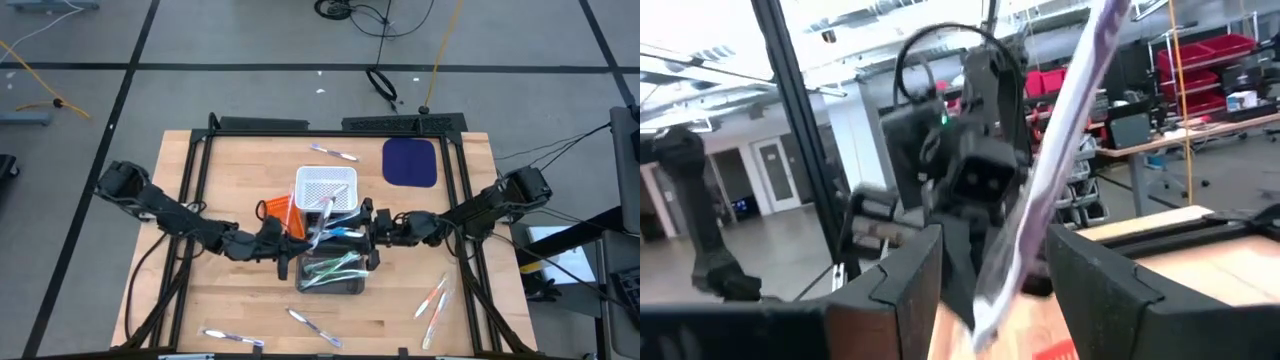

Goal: Pick & Place Toothbrushes
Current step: Put the purple toothbrush into the white basket

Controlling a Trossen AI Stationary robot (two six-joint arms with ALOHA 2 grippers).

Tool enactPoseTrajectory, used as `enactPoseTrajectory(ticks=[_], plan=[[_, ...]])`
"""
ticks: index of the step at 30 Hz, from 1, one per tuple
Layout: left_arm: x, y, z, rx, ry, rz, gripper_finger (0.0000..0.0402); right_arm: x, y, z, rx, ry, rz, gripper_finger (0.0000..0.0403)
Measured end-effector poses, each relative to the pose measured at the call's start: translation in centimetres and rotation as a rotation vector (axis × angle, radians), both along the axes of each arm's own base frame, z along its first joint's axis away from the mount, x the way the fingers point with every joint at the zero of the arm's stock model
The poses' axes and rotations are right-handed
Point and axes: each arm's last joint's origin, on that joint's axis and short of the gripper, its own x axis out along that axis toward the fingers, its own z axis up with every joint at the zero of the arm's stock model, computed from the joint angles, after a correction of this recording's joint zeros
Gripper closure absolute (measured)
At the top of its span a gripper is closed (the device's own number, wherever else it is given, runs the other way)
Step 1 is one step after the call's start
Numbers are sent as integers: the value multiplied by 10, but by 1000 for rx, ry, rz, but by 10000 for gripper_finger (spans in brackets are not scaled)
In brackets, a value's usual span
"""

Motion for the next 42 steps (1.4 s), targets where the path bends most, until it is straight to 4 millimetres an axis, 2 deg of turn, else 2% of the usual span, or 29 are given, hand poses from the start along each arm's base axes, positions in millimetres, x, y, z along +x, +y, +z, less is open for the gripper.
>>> enactPoseTrajectory(ticks=[3,11,18,20,22,26,35,42], plan=[[5,-3,0,17,-3,-2,401,5,0,5,-4,6,-6,232],[30,-13,14,109,-18,-13,401,10,-5,5,-6,39,-21,232],[39,-10,22,135,44,25,401,9,0,5,-17,44,16,233],[39,-11,23,140,45,24,401,9,0,4,-19,52,14,246],[39,-10,22,142,48,29,401,9,0,4,-26,54,12,277],[39,-10,21,149,57,42,401,9,0,3,-60,57,4,378],[38,-10,20,195,80,42,396,10,0,2,-58,76,-12,384],[37,-10,17,332,121,21,342,11,-6,-1,-61,103,-45,384]])
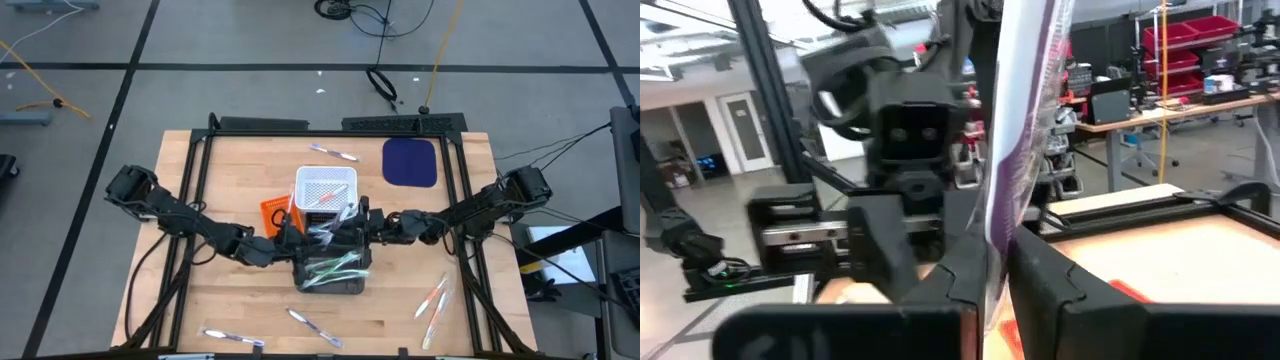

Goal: Pick & Place Toothbrushes
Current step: Put the purple toothbrush into the white basket

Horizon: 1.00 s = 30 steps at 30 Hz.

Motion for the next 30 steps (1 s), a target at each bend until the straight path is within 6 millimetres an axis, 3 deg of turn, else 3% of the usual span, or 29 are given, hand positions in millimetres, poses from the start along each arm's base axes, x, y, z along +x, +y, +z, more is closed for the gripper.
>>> enactPoseTrajectory(ticks=[10,18,24,30], plan=[[-3,-1,-6,74,61,37,279,-1,-35,-2,6,144,-112,384],[-3,0,-6,100,71,34,281,-16,-78,5,-22,294,-246,384],[-1,7,-6,114,75,52,281,-22,-107,-3,-32,398,-248,384],[3,19,-6,129,82,86,282,-15,-133,1,-86,546,-243,384]])
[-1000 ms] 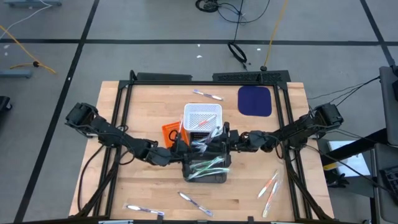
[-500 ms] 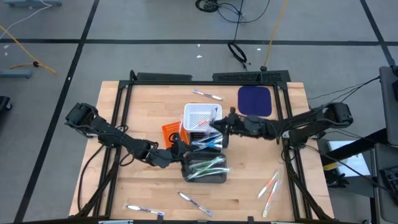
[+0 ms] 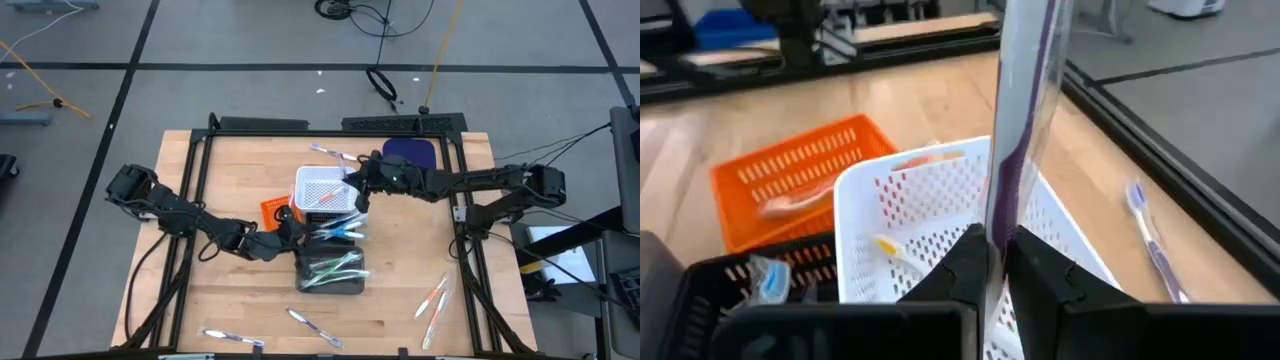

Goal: Pick & Place Toothbrushes
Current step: Put the purple toothbrush into the white basket

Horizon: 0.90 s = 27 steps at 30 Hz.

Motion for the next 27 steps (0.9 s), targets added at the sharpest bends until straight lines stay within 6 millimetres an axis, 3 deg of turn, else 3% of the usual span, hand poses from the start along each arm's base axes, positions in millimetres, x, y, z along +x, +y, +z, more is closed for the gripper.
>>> enactPoseTrajectory(ticks=[3,13,27], plan=[[1,5,0,0,1,14,282,6,-4,0,-20,48,16,384],[4,13,-1,47,25,26,282,20,-6,-26,-30,153,37,384],[10,49,-3,190,106,91,282,24,-12,-25,-56,203,71,384]])
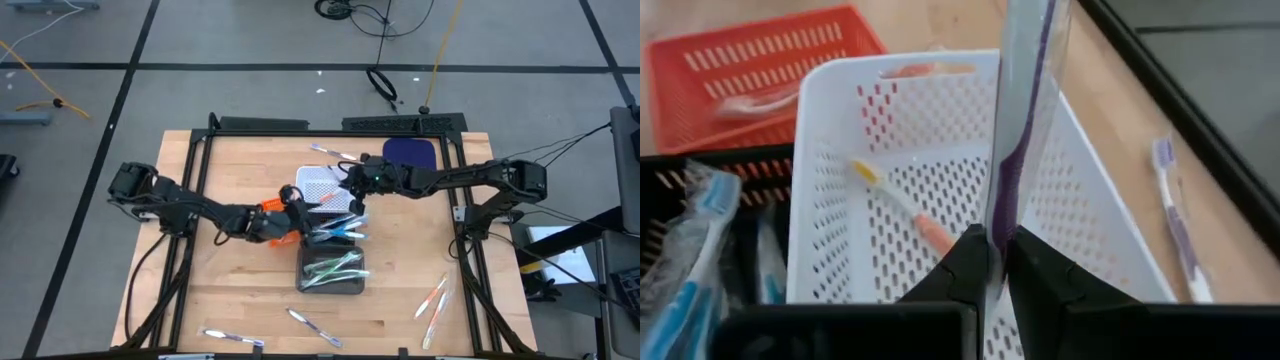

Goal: Pick & Place Toothbrushes
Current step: Put the purple toothbrush into the white basket

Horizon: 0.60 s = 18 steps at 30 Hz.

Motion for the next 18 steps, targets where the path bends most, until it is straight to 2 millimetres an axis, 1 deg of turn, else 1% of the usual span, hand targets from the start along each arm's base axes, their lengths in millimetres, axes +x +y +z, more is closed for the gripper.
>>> enactPoseTrajectory(ticks=[2,8,11,15,18], plan=[[1,8,-1,3,16,26,282,0,0,1,-27,0,16,372],[0,27,-7,-25,64,99,282,0,0,1,-51,4,31,285],[-1,32,-9,-46,73,124,282,0,0,1,-57,6,34,254],[-1,35,-10,-53,78,138,282,0,0,1,-59,5,34,231],[-1,35,-10,-52,79,137,282,0,0,1,-60,4,34,227]])
